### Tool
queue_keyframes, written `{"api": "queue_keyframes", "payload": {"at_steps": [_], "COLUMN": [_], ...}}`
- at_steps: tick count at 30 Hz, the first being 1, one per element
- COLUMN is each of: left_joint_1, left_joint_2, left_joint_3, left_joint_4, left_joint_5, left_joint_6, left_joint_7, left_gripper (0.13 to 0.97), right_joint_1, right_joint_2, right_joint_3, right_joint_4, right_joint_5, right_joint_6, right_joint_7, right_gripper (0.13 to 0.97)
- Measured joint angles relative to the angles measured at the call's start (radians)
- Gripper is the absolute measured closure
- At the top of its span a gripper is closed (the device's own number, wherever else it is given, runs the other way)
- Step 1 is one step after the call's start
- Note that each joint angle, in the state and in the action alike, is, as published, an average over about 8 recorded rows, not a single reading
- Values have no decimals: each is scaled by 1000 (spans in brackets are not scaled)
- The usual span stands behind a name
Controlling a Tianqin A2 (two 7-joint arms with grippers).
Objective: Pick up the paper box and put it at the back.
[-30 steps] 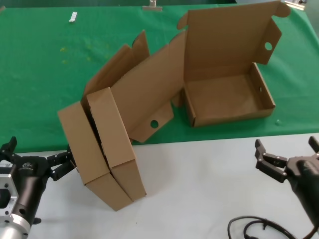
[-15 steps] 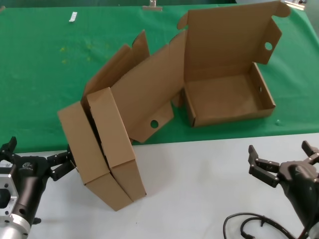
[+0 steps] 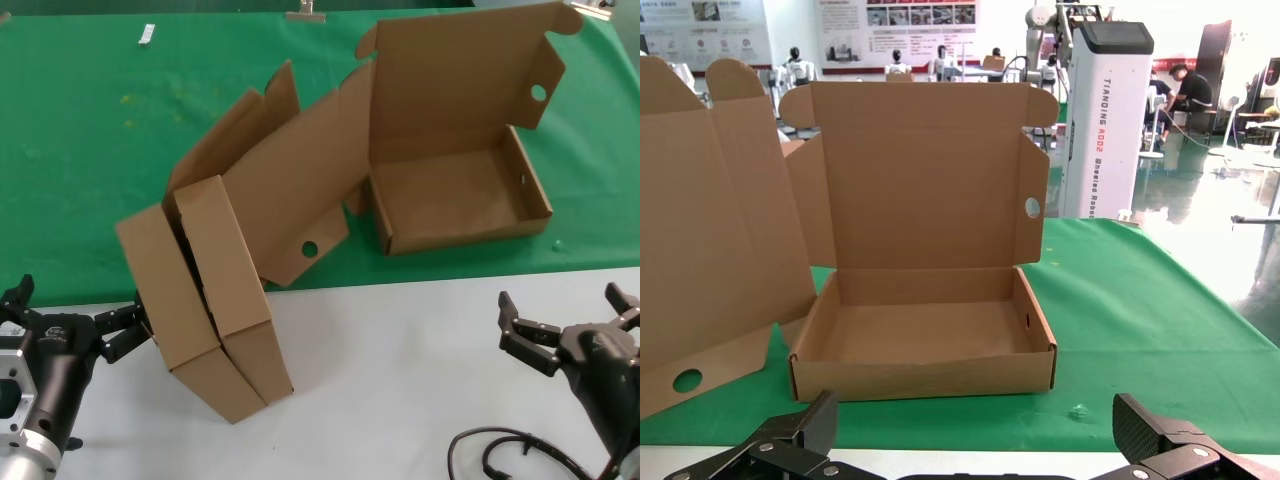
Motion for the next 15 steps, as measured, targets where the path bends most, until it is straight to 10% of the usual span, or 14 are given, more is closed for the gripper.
{"api": "queue_keyframes", "payload": {"at_steps": [15], "left_joint_1": [0], "left_joint_2": [0], "left_joint_3": [0], "left_joint_4": [0], "left_joint_5": [0], "left_joint_6": [0], "left_joint_7": [0], "left_gripper": [132], "right_joint_1": [0], "right_joint_2": [0], "right_joint_3": [0], "right_joint_4": [0], "right_joint_5": [0], "right_joint_6": [0], "right_joint_7": [0], "right_gripper": [129]}}
